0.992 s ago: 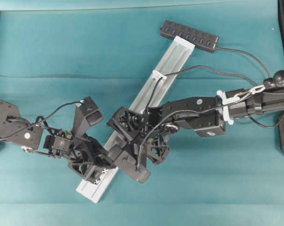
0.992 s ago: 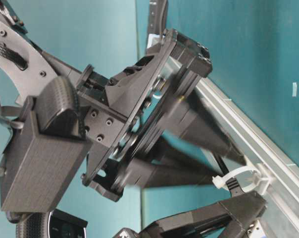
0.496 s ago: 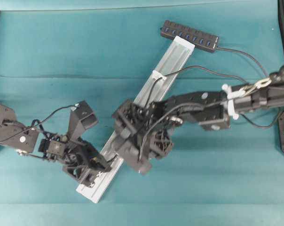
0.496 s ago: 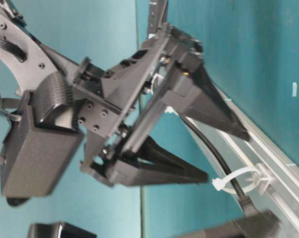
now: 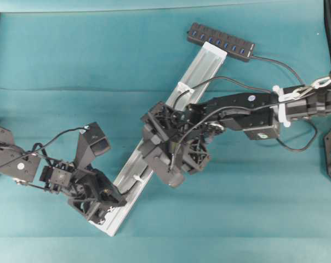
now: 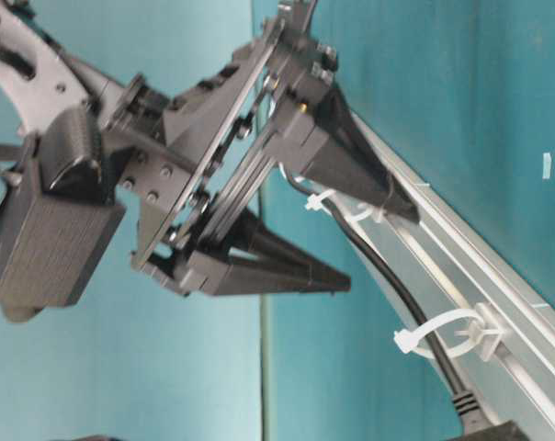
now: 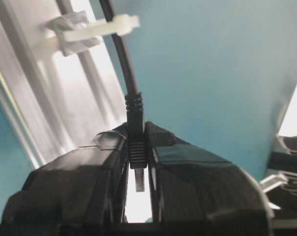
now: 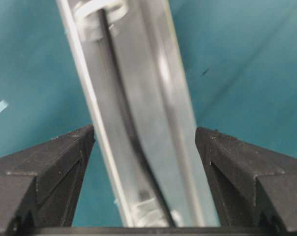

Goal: Pass the USB cable through three rings with both arms.

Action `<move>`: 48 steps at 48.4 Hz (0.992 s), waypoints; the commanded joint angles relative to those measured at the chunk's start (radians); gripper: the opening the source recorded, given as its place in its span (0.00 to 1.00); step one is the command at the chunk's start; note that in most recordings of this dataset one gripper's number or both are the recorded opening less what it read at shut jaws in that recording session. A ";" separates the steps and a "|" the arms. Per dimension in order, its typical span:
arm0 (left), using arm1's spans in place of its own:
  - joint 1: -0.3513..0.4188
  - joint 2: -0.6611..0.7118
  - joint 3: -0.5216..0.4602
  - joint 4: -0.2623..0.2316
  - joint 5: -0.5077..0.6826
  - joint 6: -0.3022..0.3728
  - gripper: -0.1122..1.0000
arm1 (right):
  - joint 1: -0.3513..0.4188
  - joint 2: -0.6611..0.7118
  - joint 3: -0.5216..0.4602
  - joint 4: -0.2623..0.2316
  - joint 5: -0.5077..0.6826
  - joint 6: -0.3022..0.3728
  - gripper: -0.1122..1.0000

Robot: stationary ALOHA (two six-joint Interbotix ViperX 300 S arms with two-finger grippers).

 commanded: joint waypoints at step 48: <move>-0.109 -0.060 0.048 0.002 0.005 -0.144 0.19 | -0.192 -0.252 0.229 0.003 -0.140 0.124 0.90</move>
